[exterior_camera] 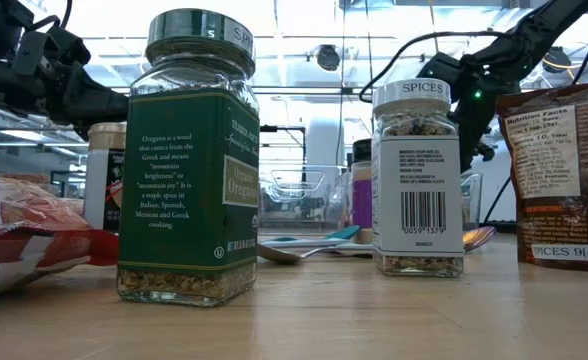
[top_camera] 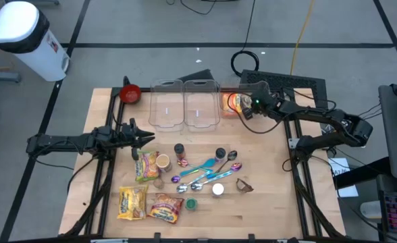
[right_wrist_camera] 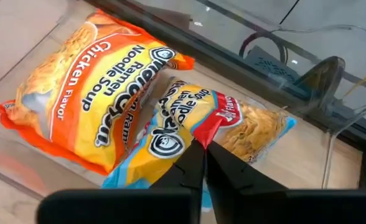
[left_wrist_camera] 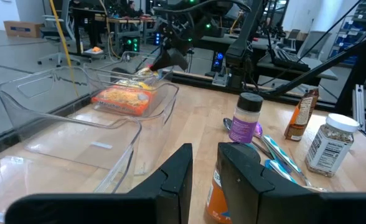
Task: Pick & Place Food Item
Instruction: Put the blue noodle pack into the right transparent bin
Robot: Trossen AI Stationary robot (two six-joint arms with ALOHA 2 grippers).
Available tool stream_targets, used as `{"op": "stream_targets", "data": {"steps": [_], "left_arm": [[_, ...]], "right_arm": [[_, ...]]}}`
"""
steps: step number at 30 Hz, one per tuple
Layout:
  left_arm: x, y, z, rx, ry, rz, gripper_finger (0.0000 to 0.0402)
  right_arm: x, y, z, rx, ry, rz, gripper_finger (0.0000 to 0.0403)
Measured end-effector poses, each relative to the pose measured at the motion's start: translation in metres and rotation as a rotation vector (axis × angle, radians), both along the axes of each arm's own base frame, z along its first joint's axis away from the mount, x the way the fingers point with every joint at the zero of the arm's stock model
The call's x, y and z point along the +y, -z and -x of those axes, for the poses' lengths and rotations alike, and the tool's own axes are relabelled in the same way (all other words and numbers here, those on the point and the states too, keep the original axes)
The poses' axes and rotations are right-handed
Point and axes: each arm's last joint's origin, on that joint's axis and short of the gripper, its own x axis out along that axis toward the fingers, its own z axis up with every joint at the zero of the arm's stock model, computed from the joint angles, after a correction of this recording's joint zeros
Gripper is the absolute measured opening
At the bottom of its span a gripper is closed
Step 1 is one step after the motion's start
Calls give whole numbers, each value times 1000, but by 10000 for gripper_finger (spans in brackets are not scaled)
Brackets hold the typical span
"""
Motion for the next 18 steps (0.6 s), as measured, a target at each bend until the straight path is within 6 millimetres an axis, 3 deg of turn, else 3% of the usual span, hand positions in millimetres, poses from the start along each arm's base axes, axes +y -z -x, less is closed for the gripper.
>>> {"op": "stream_targets", "data": {"steps": [4, 13, 18], "left_arm": [[0, 0, 0, 0, 0, 0, 81], [0, 0, 0, 0, 0, 0, 81], [0, 0, 0, 0, -1, 0, 81]], "right_arm": [[0, 0, 0, 0, 2, -2, 53], [4, 2, -2, -92, -56, -123, 194], [6, -8, -1, -154, -85, -102, 229]]}}
